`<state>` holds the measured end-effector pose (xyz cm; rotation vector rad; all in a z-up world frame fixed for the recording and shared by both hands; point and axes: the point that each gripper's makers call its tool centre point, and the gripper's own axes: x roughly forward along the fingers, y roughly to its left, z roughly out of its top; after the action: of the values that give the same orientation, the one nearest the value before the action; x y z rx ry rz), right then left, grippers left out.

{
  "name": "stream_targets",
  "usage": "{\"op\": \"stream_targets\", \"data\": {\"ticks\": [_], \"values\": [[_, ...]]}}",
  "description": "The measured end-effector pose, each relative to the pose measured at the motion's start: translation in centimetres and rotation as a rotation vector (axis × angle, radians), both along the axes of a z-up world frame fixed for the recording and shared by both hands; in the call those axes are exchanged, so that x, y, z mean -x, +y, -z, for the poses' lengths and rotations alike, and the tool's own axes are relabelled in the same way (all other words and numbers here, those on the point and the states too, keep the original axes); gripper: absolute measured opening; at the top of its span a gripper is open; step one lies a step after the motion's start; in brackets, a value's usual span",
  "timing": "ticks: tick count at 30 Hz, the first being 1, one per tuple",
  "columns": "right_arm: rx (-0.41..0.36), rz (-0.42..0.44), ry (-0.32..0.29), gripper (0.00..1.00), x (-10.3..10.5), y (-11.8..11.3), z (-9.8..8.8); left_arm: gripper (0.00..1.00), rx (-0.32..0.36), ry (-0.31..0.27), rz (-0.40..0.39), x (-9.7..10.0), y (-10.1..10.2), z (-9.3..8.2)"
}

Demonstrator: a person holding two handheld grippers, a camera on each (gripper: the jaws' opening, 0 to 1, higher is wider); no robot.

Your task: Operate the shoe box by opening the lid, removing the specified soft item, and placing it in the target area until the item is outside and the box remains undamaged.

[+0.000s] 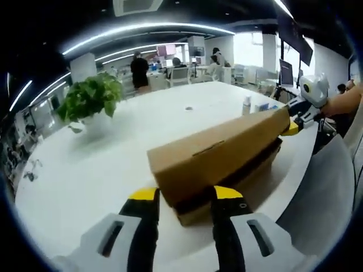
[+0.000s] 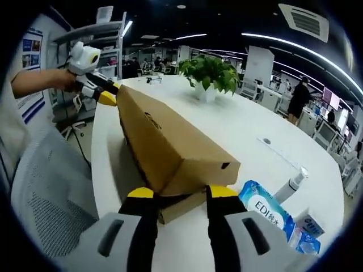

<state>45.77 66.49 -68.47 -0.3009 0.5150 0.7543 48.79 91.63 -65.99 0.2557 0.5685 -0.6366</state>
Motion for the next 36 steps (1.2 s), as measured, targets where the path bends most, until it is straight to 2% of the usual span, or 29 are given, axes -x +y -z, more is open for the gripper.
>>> {"op": "stream_targets", "data": {"ticks": [10, 13, 16, 19, 21, 31, 36], "values": [[-0.009, -0.040, 0.051, 0.40, 0.9, 0.6, 1.2, 0.38, -0.024, 0.057, 0.007, 0.6, -0.1, 1.8], [-0.044, -0.026, 0.082, 0.41, 1.1, 0.8, 1.3, 0.38, -0.025, 0.072, 0.005, 0.7, -0.1, 2.3], [-0.111, 0.002, 0.132, 0.42, 1.2, 1.0, 1.4, 0.40, -0.023, 0.087, 0.001, 0.7, -0.2, 2.7], [-0.128, 0.019, 0.145, 0.41, 0.9, 0.8, 1.7, 0.40, -0.029, 0.104, -0.002, 0.8, -0.3, 3.3], [-0.110, 0.012, 0.142, 0.41, 1.1, 0.9, 1.9, 0.40, -0.027, 0.109, -0.004, 0.8, -0.3, 3.5], [-0.125, 0.050, 0.191, 0.42, 1.1, 1.0, 3.3, 0.38, -0.045, 0.155, -0.011, 1.1, -0.4, 5.1], [-0.097, 0.053, 0.199, 0.42, 1.1, 1.1, 4.2, 0.39, -0.050, 0.186, -0.027, 1.2, -0.6, 6.2]]}}
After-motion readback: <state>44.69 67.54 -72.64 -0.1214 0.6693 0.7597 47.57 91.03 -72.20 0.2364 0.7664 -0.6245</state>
